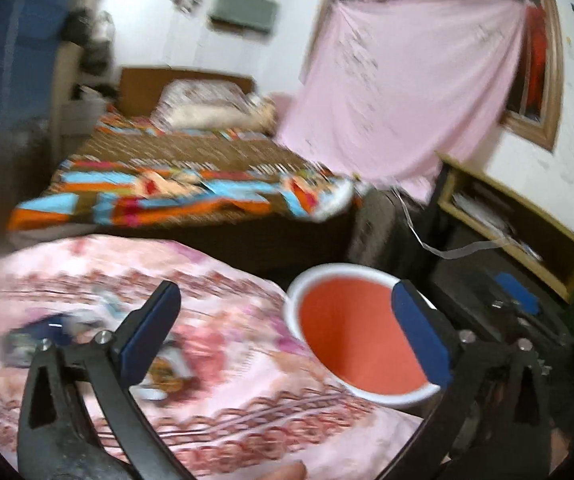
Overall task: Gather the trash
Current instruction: 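Move both open tools back over the remaining items on the bed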
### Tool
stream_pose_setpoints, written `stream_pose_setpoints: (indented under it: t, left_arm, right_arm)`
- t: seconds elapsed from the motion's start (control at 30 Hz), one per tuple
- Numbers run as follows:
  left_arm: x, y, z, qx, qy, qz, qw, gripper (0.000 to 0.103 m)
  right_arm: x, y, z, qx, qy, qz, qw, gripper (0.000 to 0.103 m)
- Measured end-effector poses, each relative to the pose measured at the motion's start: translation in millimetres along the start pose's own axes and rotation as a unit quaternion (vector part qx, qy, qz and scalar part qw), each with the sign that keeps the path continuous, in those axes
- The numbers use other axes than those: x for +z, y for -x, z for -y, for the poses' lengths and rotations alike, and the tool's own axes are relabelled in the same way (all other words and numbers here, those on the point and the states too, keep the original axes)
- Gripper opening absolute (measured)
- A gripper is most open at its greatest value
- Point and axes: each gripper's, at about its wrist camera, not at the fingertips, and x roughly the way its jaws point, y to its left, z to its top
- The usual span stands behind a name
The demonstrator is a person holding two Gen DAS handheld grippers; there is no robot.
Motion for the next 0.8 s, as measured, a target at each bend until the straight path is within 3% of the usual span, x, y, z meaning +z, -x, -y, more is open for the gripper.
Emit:
stream_pose_setpoints:
  t: [0.07, 0.13, 0.43, 0.67, 0.8]
  left_arm:
    - [1.1, 14.2, -13.6, 0.018, 0.009, 0.020, 0.9996, 0.103]
    - [3.2, 26.5, -26.4, 0.033, 0.018, 0.032, 0.9988, 0.103]
    - [-4.0, 91.6, -81.9, 0.104, 0.029, 0.105, 0.9886, 0.103]
    - [-14.9, 123.3, -116.0, 0.149, 0.024, 0.134, 0.9795, 0.103]
    - [-22.5, 135.0, -131.6, 0.155, 0.017, 0.140, 0.9778, 0.103]
  right_arm:
    - [3.9, 7.5, -9.2, 0.006, 0.007, 0.017, 1.000, 0.087]
    - [5.9, 13.5, -19.1, 0.015, 0.011, 0.031, 0.999, 0.103]
    - [3.0, 39.3, -66.7, 0.074, 0.037, 0.093, 0.992, 0.103]
    - [-3.2, 47.7, -111.8, 0.119, 0.076, 0.126, 0.982, 0.103]
    - [-8.9, 46.7, -133.6, 0.136, 0.114, 0.140, 0.974, 0.103]
